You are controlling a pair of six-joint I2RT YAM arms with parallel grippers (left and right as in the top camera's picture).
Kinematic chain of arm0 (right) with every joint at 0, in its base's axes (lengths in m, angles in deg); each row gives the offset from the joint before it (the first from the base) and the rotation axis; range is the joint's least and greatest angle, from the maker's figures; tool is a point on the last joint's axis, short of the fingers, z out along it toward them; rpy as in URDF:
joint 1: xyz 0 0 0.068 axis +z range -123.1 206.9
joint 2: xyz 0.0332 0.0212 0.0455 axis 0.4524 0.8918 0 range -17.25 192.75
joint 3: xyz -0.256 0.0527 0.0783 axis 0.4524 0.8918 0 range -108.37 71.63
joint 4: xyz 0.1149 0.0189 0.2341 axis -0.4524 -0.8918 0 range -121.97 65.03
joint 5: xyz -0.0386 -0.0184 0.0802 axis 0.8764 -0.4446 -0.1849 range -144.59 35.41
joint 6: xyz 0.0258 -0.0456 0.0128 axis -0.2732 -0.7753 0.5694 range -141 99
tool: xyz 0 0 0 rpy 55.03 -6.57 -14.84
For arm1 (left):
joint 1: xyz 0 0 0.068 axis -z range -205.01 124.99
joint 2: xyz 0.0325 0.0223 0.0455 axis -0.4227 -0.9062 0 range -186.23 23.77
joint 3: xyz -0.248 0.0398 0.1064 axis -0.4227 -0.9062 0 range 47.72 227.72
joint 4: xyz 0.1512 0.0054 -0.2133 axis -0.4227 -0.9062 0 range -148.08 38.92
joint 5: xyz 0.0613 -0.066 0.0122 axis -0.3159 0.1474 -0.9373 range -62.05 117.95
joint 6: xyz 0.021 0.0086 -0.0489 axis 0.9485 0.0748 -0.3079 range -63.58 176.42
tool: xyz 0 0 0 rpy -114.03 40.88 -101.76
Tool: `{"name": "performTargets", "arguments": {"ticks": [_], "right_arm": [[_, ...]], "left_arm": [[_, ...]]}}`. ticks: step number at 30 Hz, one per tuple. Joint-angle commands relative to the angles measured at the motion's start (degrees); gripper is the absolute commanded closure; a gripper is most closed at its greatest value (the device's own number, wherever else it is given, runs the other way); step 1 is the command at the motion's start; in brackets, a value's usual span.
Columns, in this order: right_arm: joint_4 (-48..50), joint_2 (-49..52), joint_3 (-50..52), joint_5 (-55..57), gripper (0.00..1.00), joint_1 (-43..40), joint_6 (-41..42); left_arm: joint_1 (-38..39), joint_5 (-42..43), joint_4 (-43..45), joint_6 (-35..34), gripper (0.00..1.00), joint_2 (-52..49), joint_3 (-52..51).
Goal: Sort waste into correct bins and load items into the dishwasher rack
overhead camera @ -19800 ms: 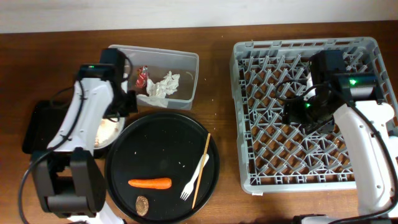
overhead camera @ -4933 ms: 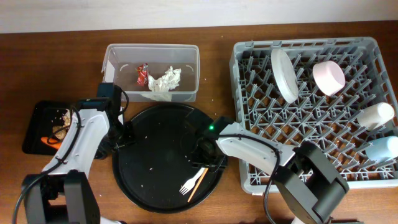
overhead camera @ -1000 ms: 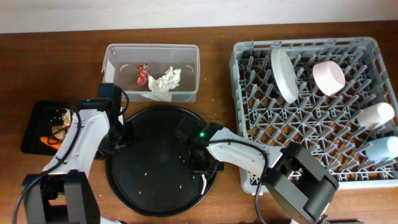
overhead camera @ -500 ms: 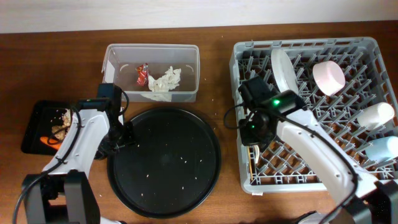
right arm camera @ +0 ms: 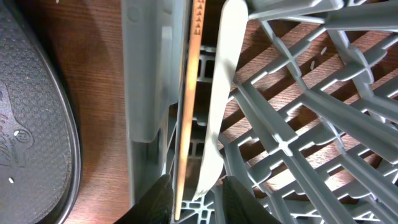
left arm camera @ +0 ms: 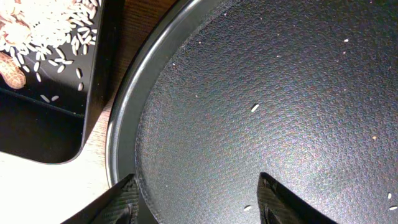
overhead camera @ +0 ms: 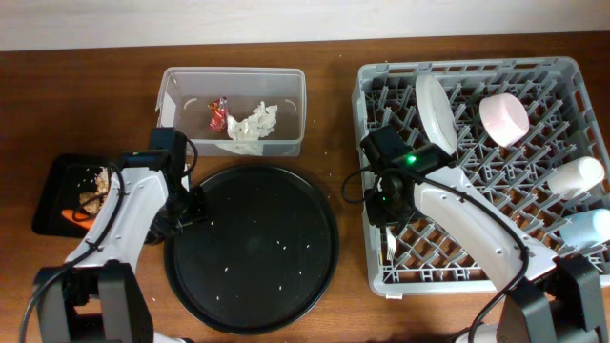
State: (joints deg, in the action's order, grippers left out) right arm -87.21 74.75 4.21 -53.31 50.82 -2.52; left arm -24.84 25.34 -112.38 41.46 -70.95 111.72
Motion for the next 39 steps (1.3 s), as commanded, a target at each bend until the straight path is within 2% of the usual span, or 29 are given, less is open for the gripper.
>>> {"name": "performTargets", "arguments": {"ticks": [1,2,3,4,5,6,7,10,12,14,16,19,21,23,25,29,39], "right_arm": [[2.99,-1.14,-0.22,-2.97,0.69,-0.2,2.12],[3.74,-2.12,-1.44,-3.76,0.66,-0.61,1.95],[4.98,-3.34,-4.79,-5.79,0.43,-2.08,0.33],[5.57,-3.54,-7.41,-8.24,0.27,-3.37,-2.12],[5.7,-3.5,-11.54,-12.81,0.18,-5.68,-7.26],[5.42,-3.48,-13.99,-14.6,0.05,-7.45,-9.57],[2.89,-3.48,-17.62,-14.58,0.02,-10.43,-10.38],[-9.11,-3.61,-23.06,-13.25,0.02,-18.25,-10.78],[-14.73,-4.13,-22.67,-11.06,0.02,-21.7,-10.78],[-16.44,-6.84,-20.31,-9.31,0.02,-22.56,-10.73],[-13.46,-14.58,-13.97,-8.07,0.02,-22.45,-9.44],[-2.71,-30.64,0.5,-8.09,0.02,-22.45,-9.22],[5.14,-44.72,11.19,-5.55,0.02,-22.45,-9.22],[7.72,-54.62,16.79,-5.55,0.02,-22.45,-9.18],[6.73,-59.74,18.14,-5.53,0.02,-22.45,-9.2],[6.08,-61.57,18.14,-5.51,0.02,-22.45,-9.2],[6.1,-61.48,18.14,-5.51,0.02,-22.45,-9.2]], "left_arm": [[0.26,1.55,0.13,0.5,0.35,1.11,-0.37],[0.7,1.55,0.11,0.52,0.33,1.11,0.11],[1.79,1.88,0.13,0.57,0.27,1.11,1.66],[2.86,2.75,0.17,1.79,0.22,1.11,3.37],[4.33,3.63,0.37,4.02,0.01,1.09,5.75],[5.53,4.17,0.11,5.64,0.01,1.09,8.22],[6.21,5.31,-1.7,7.43,0.01,1.09,11.74],[4.35,6.49,-10.27,7.58,0.01,1.11,16.35],[2.21,6.43,-16.85,7.58,0.0,1.22,16.33],[0.9,6.25,-18.18,7.87,0.01,3.67,14.91],[0.9,6.27,-14.34,8.02,0.01,11.43,9.92],[0.9,6.27,-4.59,7.98,0.01,28.85,-1.77],[0.9,6.27,1.29,7.96,0.01,42.56,-9.73],[0.9,6.29,3.96,7.98,0.01,52.59,-13.73],[0.9,6.27,4.85,7.98,0.01,59.6,-14.34],[0.9,6.27,4.7,7.98,0.01,64.87,-14.34],[0.9,6.27,4.68,7.98,0.01,64.81,-14.34]]}}
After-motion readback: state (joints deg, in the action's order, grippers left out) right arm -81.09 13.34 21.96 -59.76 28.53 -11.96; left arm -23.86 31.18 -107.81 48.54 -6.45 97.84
